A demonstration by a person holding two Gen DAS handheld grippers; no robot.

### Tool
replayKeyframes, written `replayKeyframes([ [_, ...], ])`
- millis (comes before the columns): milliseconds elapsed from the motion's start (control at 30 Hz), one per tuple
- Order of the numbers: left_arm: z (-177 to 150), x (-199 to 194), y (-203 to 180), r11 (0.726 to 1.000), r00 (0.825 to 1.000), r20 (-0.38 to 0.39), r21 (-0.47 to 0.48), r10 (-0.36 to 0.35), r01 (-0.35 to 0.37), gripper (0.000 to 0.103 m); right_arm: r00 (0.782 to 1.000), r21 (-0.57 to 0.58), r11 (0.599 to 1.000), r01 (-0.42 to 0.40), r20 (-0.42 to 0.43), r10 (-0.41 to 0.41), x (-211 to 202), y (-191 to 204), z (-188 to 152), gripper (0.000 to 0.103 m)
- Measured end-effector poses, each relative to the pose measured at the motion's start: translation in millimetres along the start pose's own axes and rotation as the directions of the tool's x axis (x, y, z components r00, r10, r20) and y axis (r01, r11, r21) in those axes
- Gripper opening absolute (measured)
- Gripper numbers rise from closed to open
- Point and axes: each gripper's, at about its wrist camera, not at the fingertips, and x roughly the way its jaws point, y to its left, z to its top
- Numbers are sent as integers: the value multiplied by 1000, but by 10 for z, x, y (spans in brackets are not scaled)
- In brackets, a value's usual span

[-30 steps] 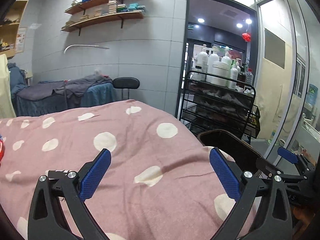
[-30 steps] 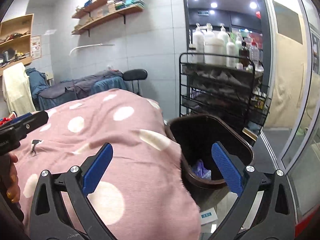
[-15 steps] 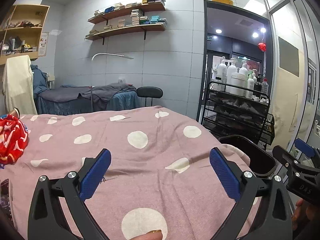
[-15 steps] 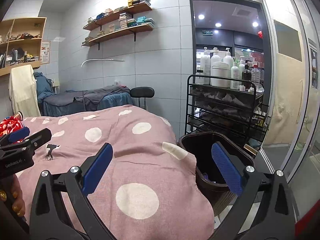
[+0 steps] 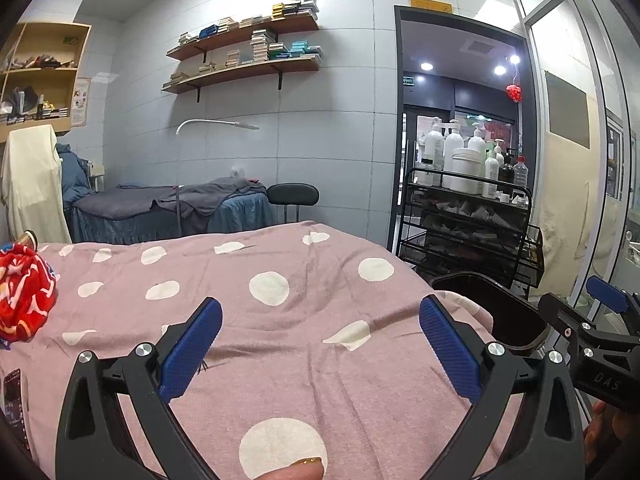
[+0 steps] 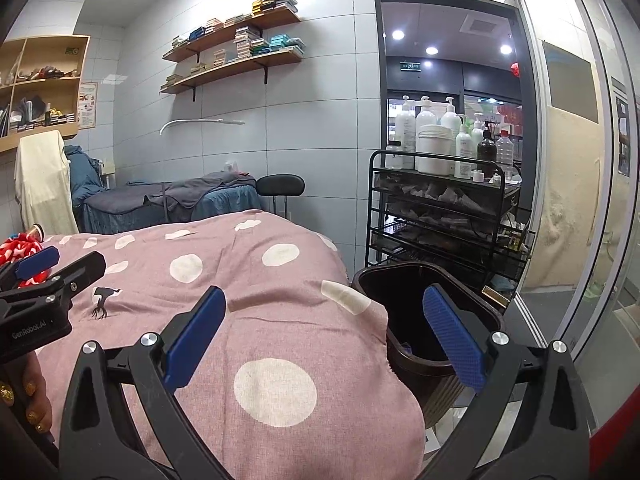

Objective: Collect trash

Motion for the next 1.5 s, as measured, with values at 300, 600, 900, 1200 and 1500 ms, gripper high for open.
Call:
replayKeyframes([
  [300, 0, -24, -6, 1000, 1000, 4, 2, 3, -3, 98, 1000, 4, 1000, 5, 1, -5, -2, -17, 7, 98],
  [600, 8, -23, -8, 1000, 1000, 1, 5, 2, -2, 98, 1000, 4, 1000, 3, -3, -3, -1, -17, 6, 98],
  [900, 12, -34, -5, 1000, 1000, 3, 1, -1, 1, 98, 1000, 4, 1000, 1, -6, 0, -4, -16, 4, 98],
  [1200, 11, -32, -6, 1000, 1000, 1, 1, 0, 0, 98, 1000, 3, 1000, 0, -9, 0, 6, -15, -10, 98],
  [1500, 3, -37, -5, 1000, 1000, 2, 3, 1, -1, 98, 1000, 3, 1000, -2, -14, 2, 16, -14, -22, 98],
])
